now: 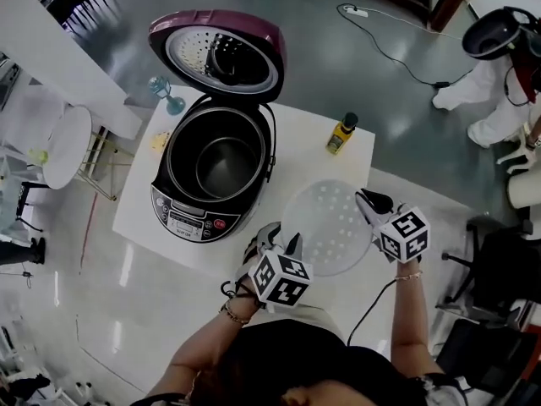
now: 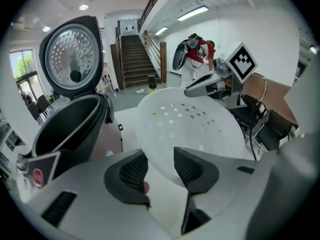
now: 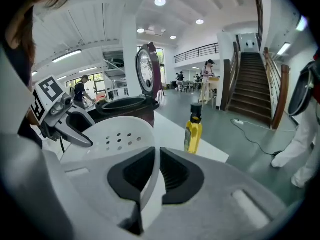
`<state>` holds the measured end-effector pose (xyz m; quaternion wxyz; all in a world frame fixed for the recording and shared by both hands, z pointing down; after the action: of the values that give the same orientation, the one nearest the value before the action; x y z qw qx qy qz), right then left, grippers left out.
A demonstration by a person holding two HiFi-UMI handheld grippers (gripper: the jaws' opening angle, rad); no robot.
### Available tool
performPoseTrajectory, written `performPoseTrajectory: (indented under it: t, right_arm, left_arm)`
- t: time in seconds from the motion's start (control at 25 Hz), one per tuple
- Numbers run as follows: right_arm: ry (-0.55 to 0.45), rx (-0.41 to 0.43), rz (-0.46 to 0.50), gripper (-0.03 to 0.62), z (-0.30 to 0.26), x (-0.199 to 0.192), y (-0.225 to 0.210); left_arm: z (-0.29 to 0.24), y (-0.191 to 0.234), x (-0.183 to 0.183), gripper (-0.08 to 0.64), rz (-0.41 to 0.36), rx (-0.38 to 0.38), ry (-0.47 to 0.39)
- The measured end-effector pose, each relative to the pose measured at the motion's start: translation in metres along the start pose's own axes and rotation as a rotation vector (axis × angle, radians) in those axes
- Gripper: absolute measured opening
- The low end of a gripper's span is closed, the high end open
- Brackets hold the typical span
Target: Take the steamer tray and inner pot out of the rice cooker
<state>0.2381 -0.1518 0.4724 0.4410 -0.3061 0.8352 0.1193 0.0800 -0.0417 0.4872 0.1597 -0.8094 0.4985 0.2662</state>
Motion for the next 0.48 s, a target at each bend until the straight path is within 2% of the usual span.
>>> performPoseTrajectory:
  t: [0.16, 0.48]
  right_arm:
    - [0.038, 0.034, 0.005, 0.037, -0.027, -0.023, -0.013]
    - [0.076, 0.097, 0.008, 0.037, -0.07, -0.042, -0.036]
  left_arm:
    - [-0.034, -0.002, -0.013, 0.163, 0.059, 0.022, 0.035]
    - [-0.082, 0.011, -0.022, 0.163, 0.1, 0.067, 0.093]
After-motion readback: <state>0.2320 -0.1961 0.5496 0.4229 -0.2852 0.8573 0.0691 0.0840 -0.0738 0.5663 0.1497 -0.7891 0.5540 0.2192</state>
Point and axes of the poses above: the fingertips, and each gripper's own axes: z backward along the fingers, y to its left, x out of its top, the point moved 3 cm from there along z, backward along the fingers, and after that the axes turned 3 degrees about -x, right-handed, at the moved point
